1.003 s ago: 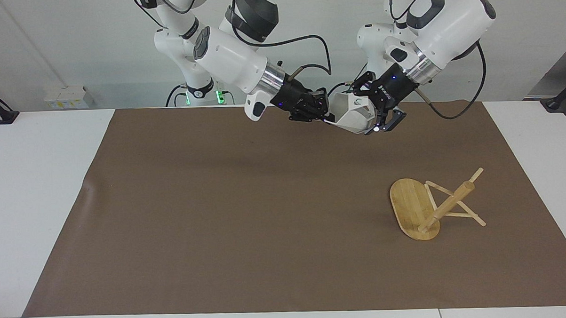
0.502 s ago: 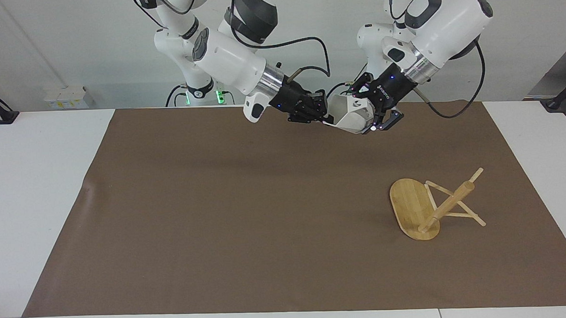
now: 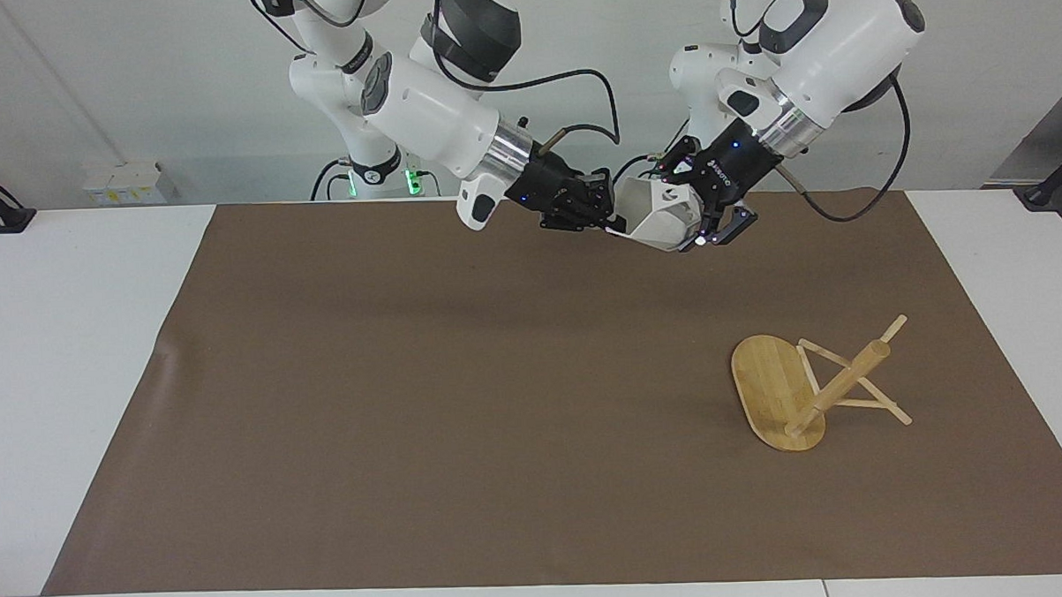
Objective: Hang cup on rack
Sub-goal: 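Close the left gripper on the cup held by the right gripper, then open the right gripper and withdraw it while the left gripper holds the cup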
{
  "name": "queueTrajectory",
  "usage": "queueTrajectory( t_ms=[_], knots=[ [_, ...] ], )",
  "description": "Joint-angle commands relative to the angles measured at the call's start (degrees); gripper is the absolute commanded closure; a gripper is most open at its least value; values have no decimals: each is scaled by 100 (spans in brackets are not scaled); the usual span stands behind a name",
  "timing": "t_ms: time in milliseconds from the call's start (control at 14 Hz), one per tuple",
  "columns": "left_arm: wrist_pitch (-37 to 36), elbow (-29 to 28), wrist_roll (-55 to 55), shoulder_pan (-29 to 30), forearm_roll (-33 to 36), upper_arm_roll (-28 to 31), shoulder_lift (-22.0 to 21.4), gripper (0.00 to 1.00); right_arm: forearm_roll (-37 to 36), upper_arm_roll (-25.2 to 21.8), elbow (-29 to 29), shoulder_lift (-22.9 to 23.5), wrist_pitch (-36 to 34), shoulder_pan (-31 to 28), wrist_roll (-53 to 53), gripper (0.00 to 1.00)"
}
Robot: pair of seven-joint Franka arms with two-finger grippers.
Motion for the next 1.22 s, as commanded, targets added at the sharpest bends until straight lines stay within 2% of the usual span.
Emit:
queueTrajectory(
  t_ms=[0, 72, 143, 788, 1147],
  knots=[
    [61, 12, -228, -103, 101, 63, -12, 100, 147, 109, 3, -30, 63, -48, 45, 72],
    [61, 4, -245, -95, 101, 63, -12, 100, 147, 100, 3, -30, 71, -48, 27, 46],
    [52, 12, -245, -95, 101, 63, -12, 100, 147, 100, 3, -30, 72, -48, 1, 0],
    [61, 4, -236, -86, 198, 63, -30, 100, 68, 100, 56, -56, 89, -65, -52, 0],
    [61, -5, -236, -42, 241, 63, -30, 100, 59, 21, 91, -100, 361, -83, -324, 0]
  ],
)
